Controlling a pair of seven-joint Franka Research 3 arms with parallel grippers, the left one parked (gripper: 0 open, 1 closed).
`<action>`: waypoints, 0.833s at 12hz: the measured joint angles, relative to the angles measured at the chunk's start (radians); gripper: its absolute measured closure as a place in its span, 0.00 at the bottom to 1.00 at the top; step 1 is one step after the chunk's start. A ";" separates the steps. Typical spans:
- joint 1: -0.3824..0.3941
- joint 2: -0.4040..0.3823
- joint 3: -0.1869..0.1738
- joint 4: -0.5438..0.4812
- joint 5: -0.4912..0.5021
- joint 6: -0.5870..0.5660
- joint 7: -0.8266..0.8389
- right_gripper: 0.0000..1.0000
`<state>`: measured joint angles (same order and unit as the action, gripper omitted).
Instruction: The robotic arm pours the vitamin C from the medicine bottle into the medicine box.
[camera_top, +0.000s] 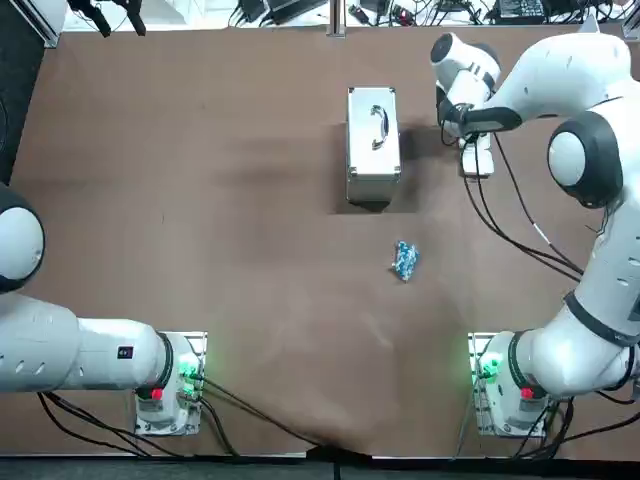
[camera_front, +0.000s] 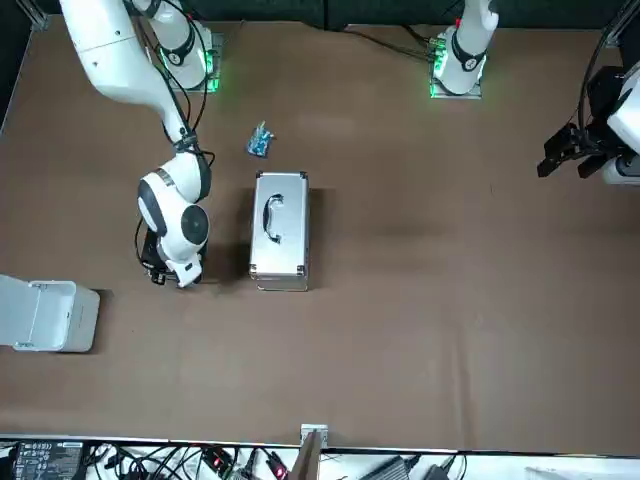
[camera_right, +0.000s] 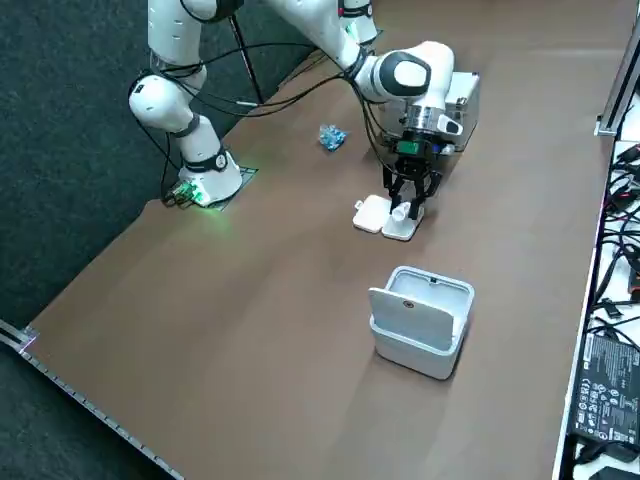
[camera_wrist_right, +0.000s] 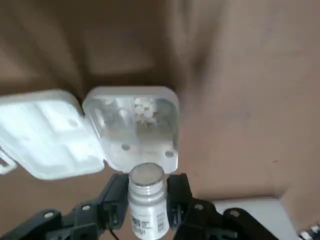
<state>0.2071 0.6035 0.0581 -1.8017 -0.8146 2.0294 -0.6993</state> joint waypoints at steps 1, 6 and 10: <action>-0.005 -0.009 0.000 0.005 0.044 0.009 -0.005 0.57; -0.042 -0.119 -0.030 0.009 0.314 0.034 -0.199 0.57; -0.061 -0.188 -0.056 0.007 0.547 0.034 -0.386 0.57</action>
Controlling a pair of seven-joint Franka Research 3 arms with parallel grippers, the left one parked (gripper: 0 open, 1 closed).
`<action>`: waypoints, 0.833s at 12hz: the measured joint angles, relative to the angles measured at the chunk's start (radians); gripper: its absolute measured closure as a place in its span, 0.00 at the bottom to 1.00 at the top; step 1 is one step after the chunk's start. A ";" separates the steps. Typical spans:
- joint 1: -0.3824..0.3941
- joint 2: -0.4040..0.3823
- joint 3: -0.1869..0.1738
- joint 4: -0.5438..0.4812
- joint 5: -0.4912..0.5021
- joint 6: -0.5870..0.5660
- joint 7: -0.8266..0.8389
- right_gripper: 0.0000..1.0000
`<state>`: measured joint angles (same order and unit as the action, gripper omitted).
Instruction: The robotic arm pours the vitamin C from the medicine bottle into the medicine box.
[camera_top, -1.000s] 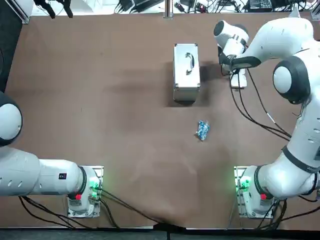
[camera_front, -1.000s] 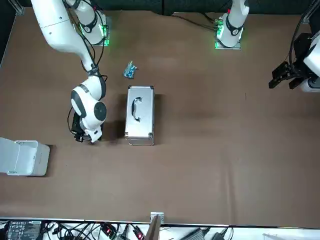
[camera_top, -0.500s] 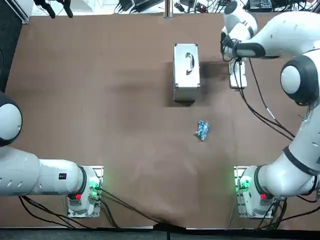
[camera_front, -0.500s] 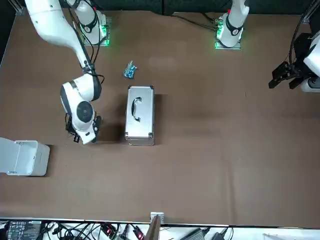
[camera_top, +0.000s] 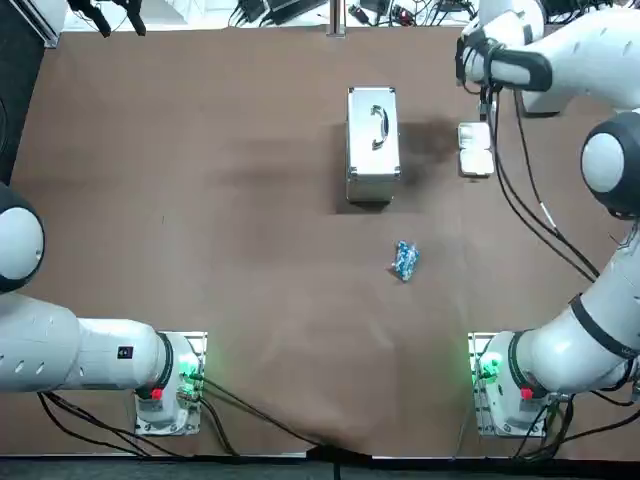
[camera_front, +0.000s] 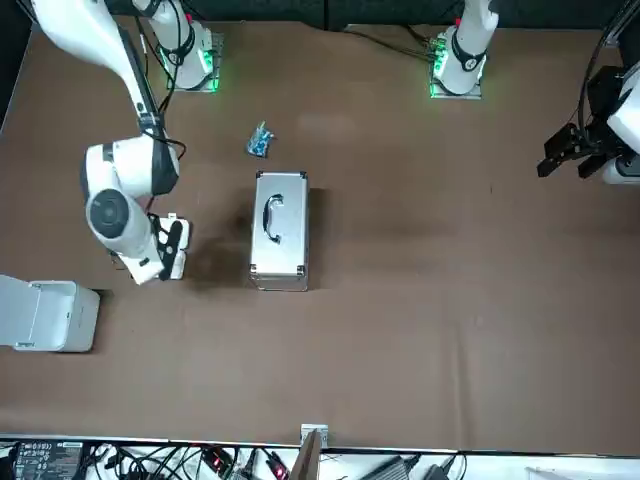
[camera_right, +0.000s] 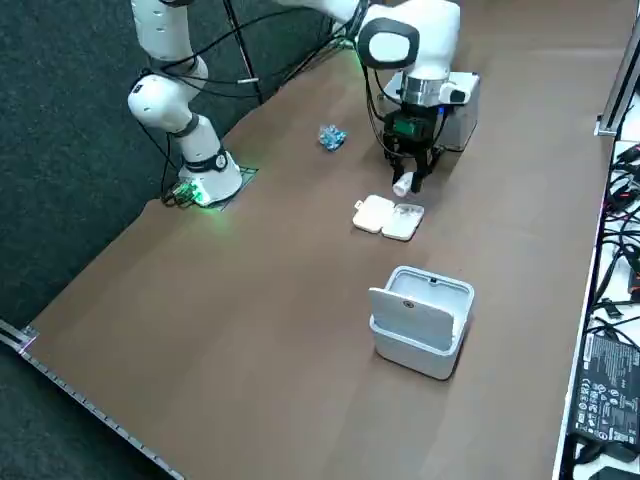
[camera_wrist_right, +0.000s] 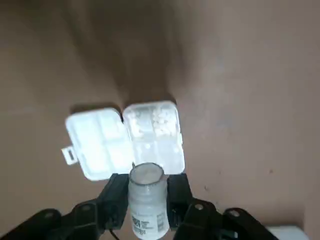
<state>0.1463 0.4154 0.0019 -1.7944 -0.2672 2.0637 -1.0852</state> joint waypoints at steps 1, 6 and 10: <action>-0.003 -0.018 -0.006 0.000 0.048 0.000 -0.036 0.57; -0.025 -0.091 -0.067 -0.041 0.287 -0.001 -0.189 0.57; -0.068 -0.120 -0.139 -0.122 0.446 0.052 -0.342 0.57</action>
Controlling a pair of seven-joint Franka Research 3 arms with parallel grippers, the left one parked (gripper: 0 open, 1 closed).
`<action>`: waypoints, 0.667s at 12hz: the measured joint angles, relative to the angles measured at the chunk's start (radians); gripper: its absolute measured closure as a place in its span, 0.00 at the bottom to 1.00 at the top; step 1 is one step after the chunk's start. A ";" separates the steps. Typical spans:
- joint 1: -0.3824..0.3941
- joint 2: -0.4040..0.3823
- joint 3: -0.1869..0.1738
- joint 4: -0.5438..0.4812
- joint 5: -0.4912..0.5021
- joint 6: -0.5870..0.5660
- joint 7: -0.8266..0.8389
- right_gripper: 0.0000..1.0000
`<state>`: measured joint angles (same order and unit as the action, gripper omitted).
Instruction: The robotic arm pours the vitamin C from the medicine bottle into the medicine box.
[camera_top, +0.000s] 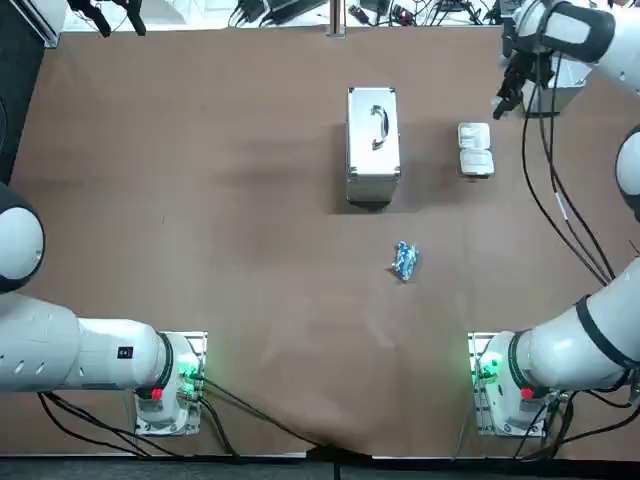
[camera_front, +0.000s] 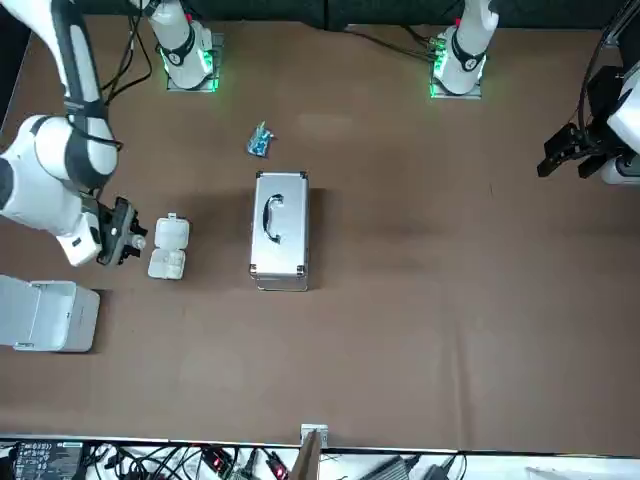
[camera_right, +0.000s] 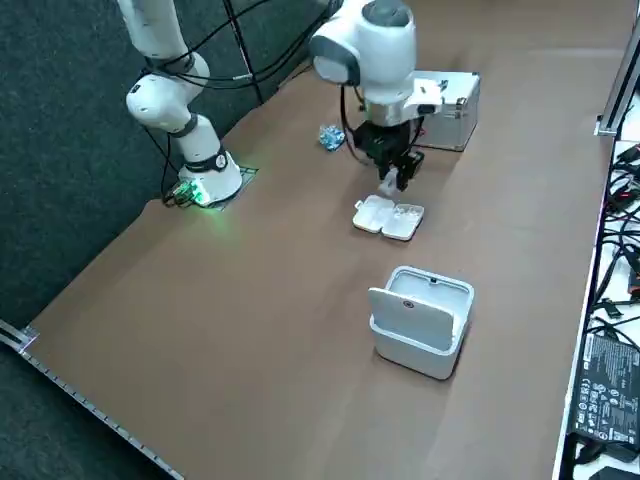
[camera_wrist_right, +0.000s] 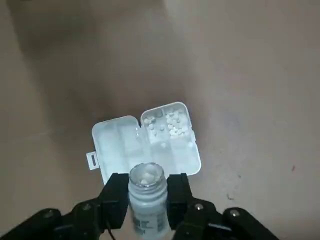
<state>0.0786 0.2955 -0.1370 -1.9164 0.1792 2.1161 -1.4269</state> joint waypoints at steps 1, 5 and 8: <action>-0.024 -0.005 -0.005 -0.019 0.047 0.009 -0.052 0.57; -0.140 -0.007 -0.021 -0.047 0.289 0.009 -0.357 0.57; -0.182 -0.007 -0.055 -0.065 0.444 -0.043 -0.513 0.57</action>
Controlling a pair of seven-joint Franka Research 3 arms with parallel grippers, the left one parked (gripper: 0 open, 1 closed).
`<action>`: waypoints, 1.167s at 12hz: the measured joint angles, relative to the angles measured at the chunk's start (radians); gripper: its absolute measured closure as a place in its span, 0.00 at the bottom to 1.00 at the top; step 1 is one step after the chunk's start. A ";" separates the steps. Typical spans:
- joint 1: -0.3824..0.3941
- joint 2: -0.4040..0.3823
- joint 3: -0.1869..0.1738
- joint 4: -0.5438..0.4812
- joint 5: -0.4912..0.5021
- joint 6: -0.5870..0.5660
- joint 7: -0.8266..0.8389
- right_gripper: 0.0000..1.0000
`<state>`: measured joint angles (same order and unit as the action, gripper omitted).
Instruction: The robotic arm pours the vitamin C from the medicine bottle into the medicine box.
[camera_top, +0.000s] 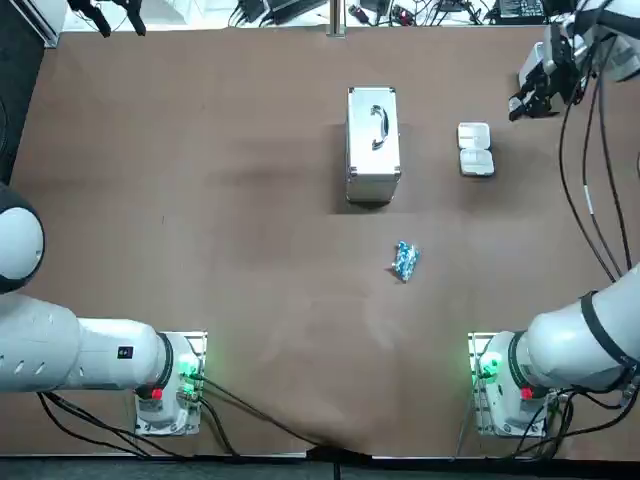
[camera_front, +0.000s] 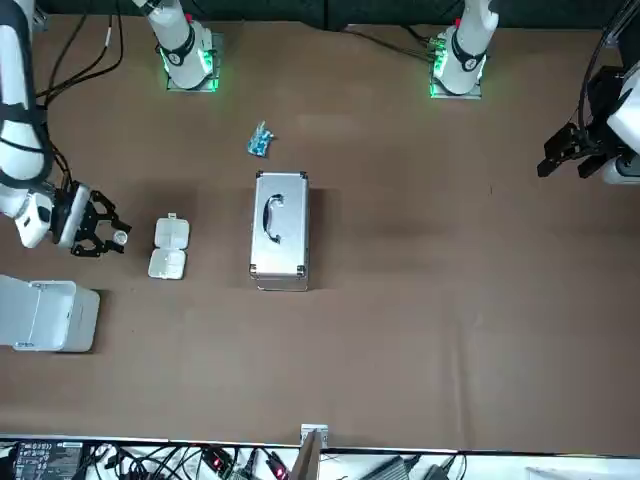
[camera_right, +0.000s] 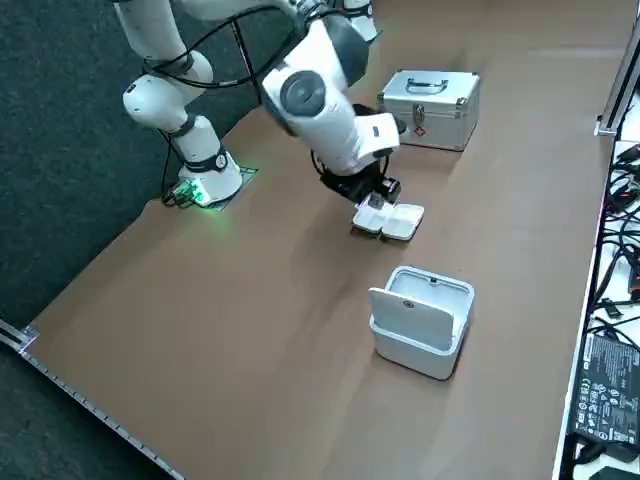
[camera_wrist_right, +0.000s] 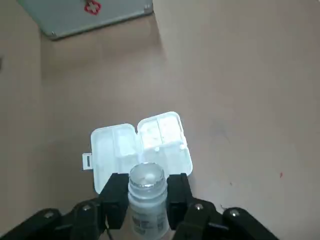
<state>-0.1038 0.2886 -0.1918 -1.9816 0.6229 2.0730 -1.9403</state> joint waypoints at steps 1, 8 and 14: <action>-0.018 0.002 -0.007 -0.010 0.042 -0.012 -0.050 0.57; -0.152 0.084 -0.017 -0.043 0.349 -0.124 -0.404 0.57; -0.265 0.189 -0.018 -0.050 0.511 -0.238 -0.592 0.57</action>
<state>-0.3683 0.4771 -0.2098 -2.0320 1.1341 1.8350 -2.5324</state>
